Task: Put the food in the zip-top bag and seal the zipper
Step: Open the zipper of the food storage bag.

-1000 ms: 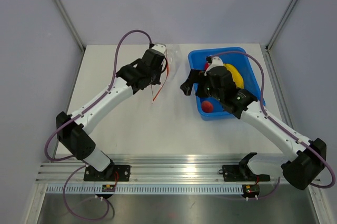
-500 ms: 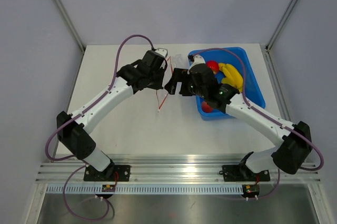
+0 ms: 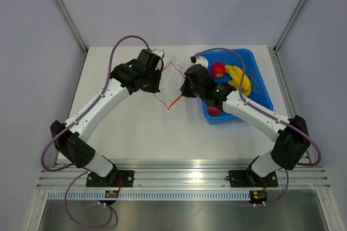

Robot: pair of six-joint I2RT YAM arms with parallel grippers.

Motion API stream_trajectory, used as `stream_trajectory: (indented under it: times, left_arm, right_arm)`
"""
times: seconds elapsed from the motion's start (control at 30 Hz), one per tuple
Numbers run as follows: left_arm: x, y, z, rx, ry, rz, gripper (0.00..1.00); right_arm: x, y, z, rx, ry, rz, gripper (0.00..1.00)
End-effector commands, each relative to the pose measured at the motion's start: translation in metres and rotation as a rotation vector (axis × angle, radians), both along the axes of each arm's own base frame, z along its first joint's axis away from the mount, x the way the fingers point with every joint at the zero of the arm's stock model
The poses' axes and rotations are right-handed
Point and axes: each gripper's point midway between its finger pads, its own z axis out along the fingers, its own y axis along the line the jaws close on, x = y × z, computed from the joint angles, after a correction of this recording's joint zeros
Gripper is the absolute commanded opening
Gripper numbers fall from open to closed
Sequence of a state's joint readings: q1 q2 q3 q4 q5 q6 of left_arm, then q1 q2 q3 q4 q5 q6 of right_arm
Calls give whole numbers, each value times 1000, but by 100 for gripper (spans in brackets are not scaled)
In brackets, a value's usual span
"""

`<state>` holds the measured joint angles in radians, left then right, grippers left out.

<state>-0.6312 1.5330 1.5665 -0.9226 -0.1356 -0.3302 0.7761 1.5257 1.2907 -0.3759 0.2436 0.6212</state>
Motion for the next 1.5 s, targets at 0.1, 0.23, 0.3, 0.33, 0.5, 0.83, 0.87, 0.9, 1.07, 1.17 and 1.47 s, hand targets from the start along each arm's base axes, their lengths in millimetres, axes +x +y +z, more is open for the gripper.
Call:
stream_trajectory:
  times: [0.1,0.23,0.3,0.33,0.5,0.83,0.87,0.9,1.07,1.17,1.47]
  left_arm:
    - [-16,50,97,-21,-156,43,0]
    - [-29,62,121,-15,-162,29,0]
    - [-31,60,112,-1,-121,14,0]
    - [-31,56,105,-1,-97,0,0]
    - [-25,26,56,-56,15,-59,0]
    - [-26,-2,-1,-209,45,-75,50]
    - [-26,-4,-6,-229,28,-74,57]
    - [-26,-5,-4,-249,16,-61,58]
    - [-26,-1,8,-327,-81,-10,50]
    - [-31,0,3,-348,-82,3,44]
    - [-43,-11,-28,-407,-46,41,39]
  right_arm:
    - [7,-3,59,6,-96,17,0]
    - [-2,2,56,44,-34,72,0]
    - [-12,11,51,86,22,141,0]
    - [-16,16,45,92,46,170,0]
    - [-36,34,28,117,150,309,0]
    - [-41,35,1,111,220,324,0]
    - [-42,36,-1,126,234,322,0]
    - [-42,37,0,139,236,320,0]
    - [-41,42,2,224,262,321,0]
    - [-41,45,1,249,277,321,0]
    - [-39,49,6,292,280,326,0]
